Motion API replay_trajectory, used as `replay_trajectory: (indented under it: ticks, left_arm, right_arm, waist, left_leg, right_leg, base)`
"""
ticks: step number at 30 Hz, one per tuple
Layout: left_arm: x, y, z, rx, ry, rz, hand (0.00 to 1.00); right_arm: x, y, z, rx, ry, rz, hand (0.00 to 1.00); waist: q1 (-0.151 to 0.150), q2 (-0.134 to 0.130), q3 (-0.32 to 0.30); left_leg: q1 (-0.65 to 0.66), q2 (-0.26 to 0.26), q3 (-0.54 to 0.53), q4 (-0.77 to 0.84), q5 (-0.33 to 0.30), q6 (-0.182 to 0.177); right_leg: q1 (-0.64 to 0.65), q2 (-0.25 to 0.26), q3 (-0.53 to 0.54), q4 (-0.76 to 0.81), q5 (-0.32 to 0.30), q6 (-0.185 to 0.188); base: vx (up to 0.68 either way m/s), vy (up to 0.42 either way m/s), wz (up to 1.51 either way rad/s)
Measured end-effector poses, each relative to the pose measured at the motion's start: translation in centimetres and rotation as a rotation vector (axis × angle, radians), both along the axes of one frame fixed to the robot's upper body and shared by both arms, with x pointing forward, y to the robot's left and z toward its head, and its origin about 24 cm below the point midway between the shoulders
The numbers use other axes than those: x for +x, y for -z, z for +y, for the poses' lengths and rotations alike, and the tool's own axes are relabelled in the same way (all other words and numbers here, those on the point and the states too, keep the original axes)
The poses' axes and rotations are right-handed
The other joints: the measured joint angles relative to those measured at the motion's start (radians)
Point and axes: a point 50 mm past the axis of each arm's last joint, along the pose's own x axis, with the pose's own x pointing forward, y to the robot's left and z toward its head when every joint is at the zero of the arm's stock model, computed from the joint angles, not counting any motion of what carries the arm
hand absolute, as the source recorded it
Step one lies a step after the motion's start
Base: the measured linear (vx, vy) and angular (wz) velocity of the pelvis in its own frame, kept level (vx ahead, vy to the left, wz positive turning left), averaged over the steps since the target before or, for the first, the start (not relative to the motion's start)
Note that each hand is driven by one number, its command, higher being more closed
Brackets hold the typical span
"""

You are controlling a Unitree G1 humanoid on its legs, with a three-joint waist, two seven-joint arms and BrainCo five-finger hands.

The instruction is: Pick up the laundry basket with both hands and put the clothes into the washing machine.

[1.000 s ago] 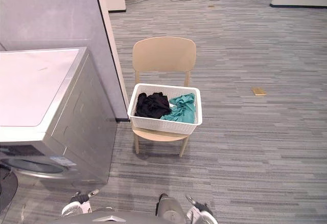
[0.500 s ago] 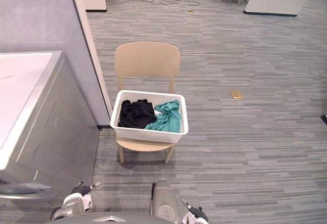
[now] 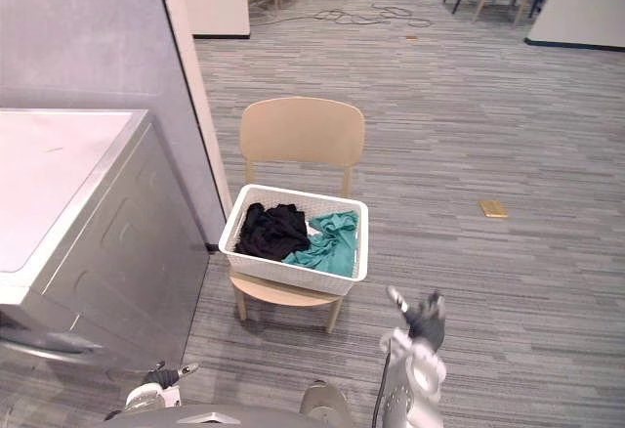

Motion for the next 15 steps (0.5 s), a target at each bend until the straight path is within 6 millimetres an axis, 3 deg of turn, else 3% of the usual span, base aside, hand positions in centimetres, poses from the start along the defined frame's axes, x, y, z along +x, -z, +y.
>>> replay_trajectory:
  ticks: [1,2,4,6,9,10,12,13,14,15]
  left_arm:
    - [0.0,0.0,0.0,0.000,0.000,0.000,0.00]
    - [0.2,-0.1,0.0,0.021,0.057,-0.003,0.00]
    - [0.6,-0.2,0.3,0.044,0.113,-0.010,0.00]
    - [1.6,-0.6,0.8,0.075,0.176,-0.036,0.00]
    - [3.0,-1.1,2.0,0.122,0.212,-0.065,0.00]
    - [3.2,-1.2,2.0,0.129,0.227,-0.068,0.00]
    - [3.8,-1.5,2.5,0.138,0.217,-0.096,0.00]
    - [4.6,-1.8,2.5,0.142,0.222,-0.123,0.00]
    - [5.3,-2.1,2.2,0.142,0.233,-0.147,0.00]
    - [5.5,-2.2,2.1,0.140,0.234,-0.152,0.00]
  right_arm:
    - [0.0,0.0,0.0,0.000,0.000,0.000,0.00]
    - [1.7,-2.3,1.0,-0.061,-0.050,-0.098,0.00]
    - [3.7,-3.7,1.9,-0.129,-0.122,-0.133,0.00]
    - [7.5,-6.6,3.0,-0.292,-0.262,-0.192,0.00]
    - [11.8,-9.8,3.1,-0.498,-0.389,-0.203,0.00]
    - [13.9,-11.9,2.4,-0.620,-0.416,-0.193,0.00]
    - [16.0,-14.1,1.4,-0.731,-0.423,-0.159,0.00]
    - [17.2,-15.2,0.5,-0.792,-0.431,-0.107,0.00]
    - [18.2,-16.4,0.0,-0.831,-0.426,-0.080,0.00]
    - [18.4,-16.8,-0.1,-0.839,-0.423,-0.079,0.00]
  waist:
    - [0.000,0.000,0.000]
    - [-0.002,-0.002,0.001]
    - [0.000,-0.010,0.007]
    - [0.009,-0.024,0.036]
    - [0.012,-0.053,0.110]
    - [0.013,-0.037,0.141]
    - [0.012,-0.034,0.177]
    - [0.018,-0.025,0.205]
    - [0.036,-0.001,0.221]
    - [0.038,0.004,0.225]
  left_leg:
    - [0.000,0.000,0.000,0.000,0.000,0.000]
    - [-0.033,-0.014,-0.009,-0.001,0.000,0.000]
    - [-0.071,-0.027,-0.025,-0.002,-0.007,0.002]
    - [-0.134,-0.053,-0.026,0.008,-0.041,-0.001]
    - [-0.198,-0.072,-0.033,0.058,-0.053,0.010]
    - [-0.239,-0.065,-0.046,0.074,-0.058,0.017]
    - [-0.280,-0.084,-0.072,0.102,-0.056,0.013]
    - [-0.306,-0.093,-0.090,0.144,-0.065,0.003]
    - [-0.342,-0.081,-0.103,0.181,-0.071,0.002]
    - [-0.350,-0.078,-0.106,0.188,-0.072,0.002]
  right_leg:
    - [0.000,0.000,0.000,0.000,0.000,0.000]
    - [-0.002,-0.013,-0.008,-0.053,0.044,0.006]
    - [-0.005,-0.020,-0.008,-0.117,0.098,0.011]
    - [-0.036,-0.035,0.000,-0.189,0.177,0.014]
    - [-0.037,-0.048,0.009,-0.260,0.194,0.015]
    - [-0.051,-0.046,0.015,-0.277,0.169,0.016]
    - [-0.088,-0.053,0.027,-0.222,0.194,-0.012]
    - [-0.100,-0.061,0.039,-0.202,0.236,0.023]
    - [-0.119,-0.048,0.038,-0.200,0.239,0.014]
    - [-0.123,-0.046,0.036,-0.200,0.241,0.014]
  base:
    - [-0.11,0.055,0.21]
    - [-0.10,0.068,0.14]
    - [-0.11,0.083,0.11]
    - [-0.17,0.121,-0.05]
    - [-0.19,0.073,0.00]
    - [-0.11,0.018,0.12]
    - [-0.08,0.013,0.41]
    - [-0.06,-0.023,0.42]
    - [-0.04,-0.036,0.20]
    - [-0.02,-0.059,0.01]
